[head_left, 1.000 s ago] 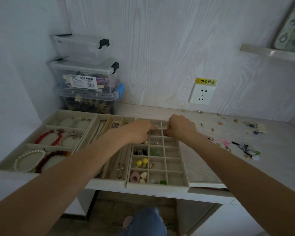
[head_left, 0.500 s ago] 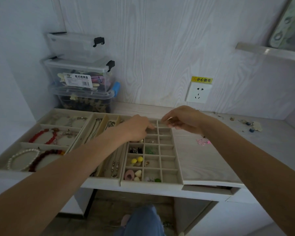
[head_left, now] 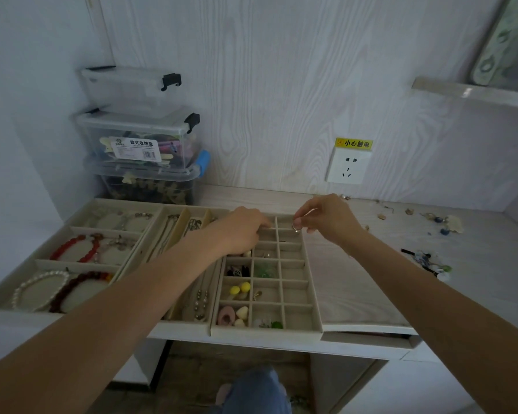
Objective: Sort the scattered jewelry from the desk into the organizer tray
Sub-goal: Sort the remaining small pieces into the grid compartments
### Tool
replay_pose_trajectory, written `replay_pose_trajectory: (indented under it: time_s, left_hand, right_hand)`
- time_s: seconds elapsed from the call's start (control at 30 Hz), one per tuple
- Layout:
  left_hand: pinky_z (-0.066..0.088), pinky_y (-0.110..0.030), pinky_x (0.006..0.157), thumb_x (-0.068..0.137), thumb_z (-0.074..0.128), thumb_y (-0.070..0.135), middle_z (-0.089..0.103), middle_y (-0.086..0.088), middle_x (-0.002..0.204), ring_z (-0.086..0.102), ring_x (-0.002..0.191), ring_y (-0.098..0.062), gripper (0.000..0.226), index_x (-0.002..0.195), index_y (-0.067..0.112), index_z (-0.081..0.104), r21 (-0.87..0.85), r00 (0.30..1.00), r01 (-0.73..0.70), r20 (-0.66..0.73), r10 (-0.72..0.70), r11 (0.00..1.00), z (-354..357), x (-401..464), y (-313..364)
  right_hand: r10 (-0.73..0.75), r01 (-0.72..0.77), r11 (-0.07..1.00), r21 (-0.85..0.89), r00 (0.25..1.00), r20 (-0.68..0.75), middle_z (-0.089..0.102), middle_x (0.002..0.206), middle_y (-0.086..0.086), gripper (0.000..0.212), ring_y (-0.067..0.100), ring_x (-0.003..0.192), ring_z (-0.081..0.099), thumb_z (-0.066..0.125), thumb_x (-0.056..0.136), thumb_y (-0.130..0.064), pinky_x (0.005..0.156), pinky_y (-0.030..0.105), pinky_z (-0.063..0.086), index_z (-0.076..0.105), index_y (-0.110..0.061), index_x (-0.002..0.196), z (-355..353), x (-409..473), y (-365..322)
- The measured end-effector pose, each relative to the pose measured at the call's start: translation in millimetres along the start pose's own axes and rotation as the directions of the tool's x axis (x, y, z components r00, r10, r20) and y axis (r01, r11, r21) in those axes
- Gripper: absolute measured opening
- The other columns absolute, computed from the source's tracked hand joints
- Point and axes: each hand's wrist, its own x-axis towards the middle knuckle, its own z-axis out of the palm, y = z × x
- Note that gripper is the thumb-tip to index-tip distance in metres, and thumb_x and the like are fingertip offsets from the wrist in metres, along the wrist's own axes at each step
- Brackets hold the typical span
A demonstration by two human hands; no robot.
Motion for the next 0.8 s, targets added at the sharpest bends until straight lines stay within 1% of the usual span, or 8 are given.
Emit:
replay_pose_trajectory:
  time_s: [0.03, 0.13, 0.23, 0.33, 0.47, 0.57, 0.67, 0.8]
  left_hand:
    - [0.041, -0.031, 0.099, 0.096, 0.044, 0.006, 0.048, -0.006, 0.138, 0.05, 0.12, -0.018, 0.047, 0.14, 0.024, 0.042, 0.002, 1.0, 0.001, 0.0, -0.001, 1.0, 0, 1, 0]
    - [0.04, -0.03, 0.099, 0.096, 0.044, 0.006, 0.048, -0.005, 0.138, 0.051, 0.12, -0.018, 0.047, 0.14, 0.025, 0.042, -0.001, 1.0, 0.007, -0.001, -0.007, 1.0, 1, 2, -1]
    - [0.041, -0.029, 0.097, 0.096, 0.044, 0.006, 0.049, -0.005, 0.137, 0.052, 0.118, -0.018, 0.046, 0.139, 0.023, 0.043, -0.006, 1.0, 0.008, -0.007, -0.008, 1.0, 1, 3, -2]
    - [0.039, -0.027, 0.098, 0.096, 0.044, 0.006, 0.05, -0.006, 0.137, 0.051, 0.12, -0.019, 0.043, 0.137, 0.02, 0.047, -0.002, 1.0, -0.003, -0.019, 0.003, 1.0, 1, 4, -3]
    - [0.039, -0.027, 0.097, 0.097, 0.044, 0.007, 0.051, -0.006, 0.135, 0.051, 0.12, -0.019, 0.039, 0.133, 0.019, 0.051, 0.004, 1.0, -0.012, -0.024, 0.012, 1.0, 0, 4, -2]
    - [0.042, -0.027, 0.095, 0.097, 0.043, 0.007, 0.054, -0.007, 0.132, 0.053, 0.116, -0.02, 0.038, 0.131, 0.018, 0.054, 0.017, 0.999, -0.009, -0.033, 0.009, 1.0, 1, 5, -2]
    - [0.046, -0.03, 0.094, 0.097, 0.042, 0.007, 0.057, -0.009, 0.128, 0.057, 0.11, -0.021, 0.035, 0.127, 0.016, 0.057, 0.036, 0.999, -0.002, -0.043, 0.003, 0.999, 2, 6, 1]
    - [0.048, -0.034, 0.094, 0.096, 0.044, 0.006, 0.058, -0.009, 0.126, 0.058, 0.107, -0.021, 0.034, 0.125, 0.016, 0.058, 0.034, 0.999, 0.003, -0.04, -0.002, 0.999, 1, 6, 2]
  right_hand:
    - [-0.001, 0.001, 0.999, -0.046, 1.0, -0.003, 0.071, 0.075, 0.005, 0.004, 0.006, 0.058, 0.059, 0.074, 0.076, -0.011, 0.058, 0.018, 0.046, 0.071, -0.013, 0.076, 2, 2, 1]
    - [-0.012, 0.012, 0.989, -0.148, 1.0, 0.002, 0.068, 0.073, 0.001, 0.008, 0.007, 0.061, 0.057, 0.073, 0.077, -0.012, 0.062, 0.026, 0.046, 0.068, -0.018, 0.074, 8, 5, 2]
    - [-0.042, 0.044, 0.963, -0.265, 0.999, 0.015, 0.062, 0.086, -0.006, 0.007, 0.011, 0.08, 0.055, 0.069, 0.081, -0.016, 0.07, 0.028, 0.041, 0.068, -0.021, 0.077, 11, 6, 1]
    - [-0.116, 0.118, 0.874, -0.472, 0.993, 0.033, 0.052, 0.102, -0.002, 0.004, 0.015, 0.096, 0.051, 0.068, 0.083, -0.018, 0.073, 0.03, 0.041, 0.071, -0.02, 0.081, 14, 5, 1]
    - [-0.125, 0.134, 0.821, -0.555, 0.991, 0.054, 0.048, 0.109, 0.004, 0.005, 0.02, 0.105, 0.048, 0.071, 0.08, -0.016, 0.081, 0.037, 0.049, 0.073, -0.018, 0.085, 17, 4, -1]
    - [-0.115, 0.126, 0.776, -0.618, 0.992, 0.058, 0.048, 0.112, 0.008, 0.012, 0.023, 0.107, 0.048, 0.067, 0.083, -0.012, 0.077, 0.036, 0.048, 0.072, -0.011, 0.093, 21, 3, -5]
    - [-0.077, 0.083, 0.75, -0.657, 0.996, 0.037, 0.048, 0.113, 0.01, 0.013, 0.026, 0.104, 0.05, 0.061, 0.086, -0.007, 0.07, 0.033, 0.04, 0.067, -0.003, 0.097, 26, 4, -9]
    - [-0.066, 0.061, 0.718, -0.694, 0.998, 0.019, 0.048, 0.113, 0.011, 0.015, 0.027, 0.101, 0.051, 0.058, 0.086, -0.007, 0.069, 0.032, 0.038, 0.063, -0.004, 0.099, 29, 2, -10]
